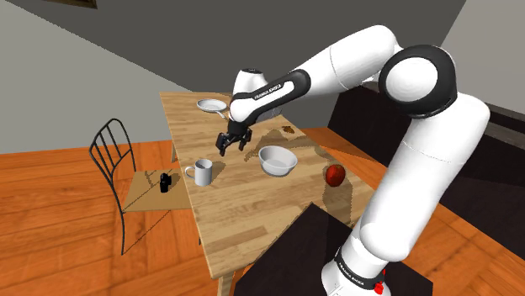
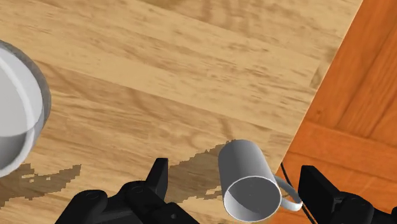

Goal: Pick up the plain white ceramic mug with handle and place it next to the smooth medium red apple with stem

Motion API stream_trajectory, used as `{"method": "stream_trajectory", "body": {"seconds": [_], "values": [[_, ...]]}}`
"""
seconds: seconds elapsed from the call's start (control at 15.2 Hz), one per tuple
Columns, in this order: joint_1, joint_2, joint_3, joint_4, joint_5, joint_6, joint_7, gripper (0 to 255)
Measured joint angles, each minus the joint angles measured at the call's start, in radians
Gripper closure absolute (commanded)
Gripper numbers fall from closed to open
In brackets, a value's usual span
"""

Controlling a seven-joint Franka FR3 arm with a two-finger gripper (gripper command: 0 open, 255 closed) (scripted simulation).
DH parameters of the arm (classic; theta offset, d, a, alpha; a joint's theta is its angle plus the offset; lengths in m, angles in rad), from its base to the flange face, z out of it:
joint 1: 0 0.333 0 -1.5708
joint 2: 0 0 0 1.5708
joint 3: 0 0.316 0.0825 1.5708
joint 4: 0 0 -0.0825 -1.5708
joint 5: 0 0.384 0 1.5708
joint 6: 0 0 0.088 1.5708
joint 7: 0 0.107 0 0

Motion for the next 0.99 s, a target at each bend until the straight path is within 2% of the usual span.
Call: {"method": "stream_trajectory", "body": {"seconds": [0.46,0.79,0.99], "values": [[-0.001,0.283,0.000,0.191,0.003,0.110,-0.001,0],[0.000,0.466,0.000,0.365,0.002,0.131,0.002,0],[-0.001,0.515,0.001,0.397,0.003,0.150,0.002,0]]}}
